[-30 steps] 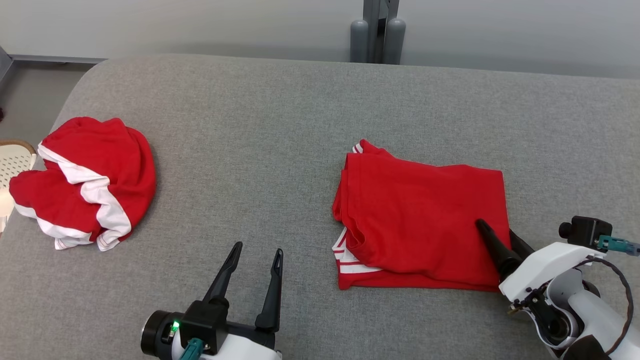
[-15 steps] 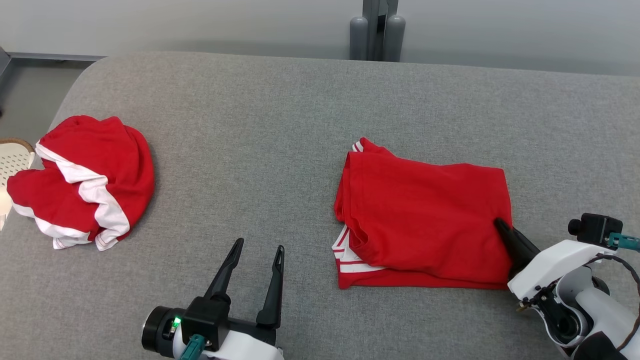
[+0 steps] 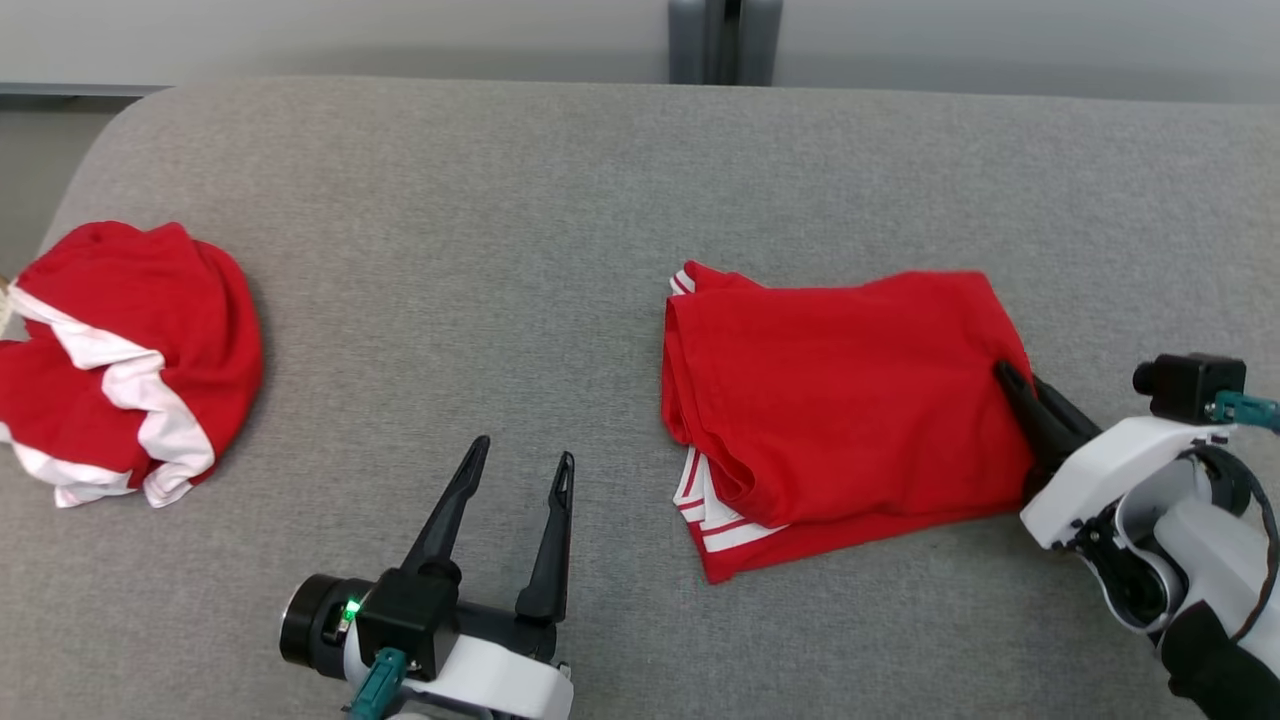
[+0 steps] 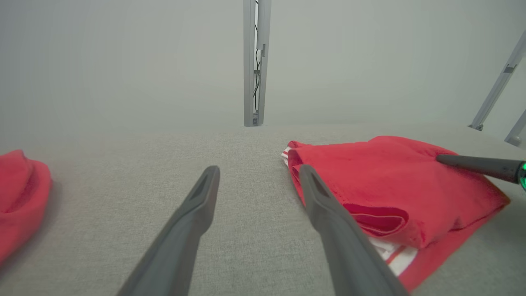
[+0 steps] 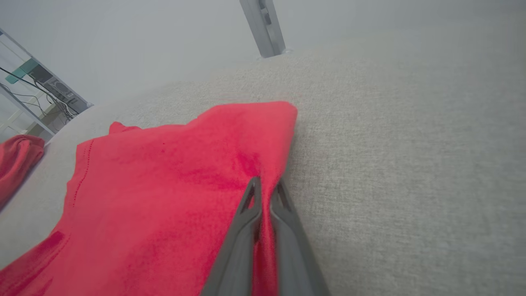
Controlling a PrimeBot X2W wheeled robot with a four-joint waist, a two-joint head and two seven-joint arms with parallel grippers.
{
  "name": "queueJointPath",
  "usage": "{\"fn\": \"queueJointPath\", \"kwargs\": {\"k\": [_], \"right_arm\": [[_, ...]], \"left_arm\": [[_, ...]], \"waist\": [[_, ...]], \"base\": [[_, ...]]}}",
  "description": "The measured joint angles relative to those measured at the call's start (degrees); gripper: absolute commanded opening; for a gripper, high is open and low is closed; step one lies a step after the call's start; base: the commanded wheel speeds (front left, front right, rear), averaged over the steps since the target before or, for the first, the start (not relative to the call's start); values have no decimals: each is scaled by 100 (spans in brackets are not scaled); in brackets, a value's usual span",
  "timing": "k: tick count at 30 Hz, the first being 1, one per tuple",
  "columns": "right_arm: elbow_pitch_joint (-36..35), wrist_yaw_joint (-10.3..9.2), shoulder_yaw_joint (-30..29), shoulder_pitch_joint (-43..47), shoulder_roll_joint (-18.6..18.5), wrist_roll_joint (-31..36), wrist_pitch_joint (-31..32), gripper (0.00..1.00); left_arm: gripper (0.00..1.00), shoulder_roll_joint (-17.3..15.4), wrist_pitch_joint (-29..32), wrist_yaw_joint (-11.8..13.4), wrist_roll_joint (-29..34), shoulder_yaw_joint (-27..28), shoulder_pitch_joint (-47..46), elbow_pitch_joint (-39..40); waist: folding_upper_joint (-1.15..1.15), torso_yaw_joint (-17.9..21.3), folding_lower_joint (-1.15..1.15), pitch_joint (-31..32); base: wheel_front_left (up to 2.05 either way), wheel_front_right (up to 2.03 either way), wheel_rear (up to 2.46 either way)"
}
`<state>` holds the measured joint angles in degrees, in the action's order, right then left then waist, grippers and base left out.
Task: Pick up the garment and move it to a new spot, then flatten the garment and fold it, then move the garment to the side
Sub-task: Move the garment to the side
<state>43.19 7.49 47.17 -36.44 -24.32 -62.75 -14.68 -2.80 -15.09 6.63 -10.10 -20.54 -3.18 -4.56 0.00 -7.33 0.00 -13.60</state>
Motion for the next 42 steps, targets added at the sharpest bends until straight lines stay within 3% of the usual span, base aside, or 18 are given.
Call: {"fn": "queueJointPath", "kwargs": {"k": [7, 19, 30, 36, 42], "right_arm": [[-130, 1, -344, -276, 34, 523, -15, 0], [-560, 1, -1273, 35, 446, 1430, -24, 0], [-646, 0, -1470, 186, 630, 1702, -24, 0], [-635, 0, -1454, 183, 632, 1755, -24, 0], [-589, 0, -1424, -133, 525, 1971, -24, 0]], "left_arm": [[100, 0, 1, -27, 111, 32, -188, 178], [100, -157, 1, -109, 305, 24, -350, 193], [100, -245, 24, -135, 361, -65, -466, 141], [100, -271, 45, -145, 390, -119, -563, 151], [100, -365, 193, -261, 564, -330, -902, 224]], "waist": [[0, 370, 0, -202], [0, 1343, 0, -375], [0, 2132, 0, -443], [0, 2354, 0, -534], [0, 2323, 0, -798]], "base": [[0, 0, 0], [0, 0, 0], [0, 0, 0], [0, 0, 0], [0, 0, 0]]}}
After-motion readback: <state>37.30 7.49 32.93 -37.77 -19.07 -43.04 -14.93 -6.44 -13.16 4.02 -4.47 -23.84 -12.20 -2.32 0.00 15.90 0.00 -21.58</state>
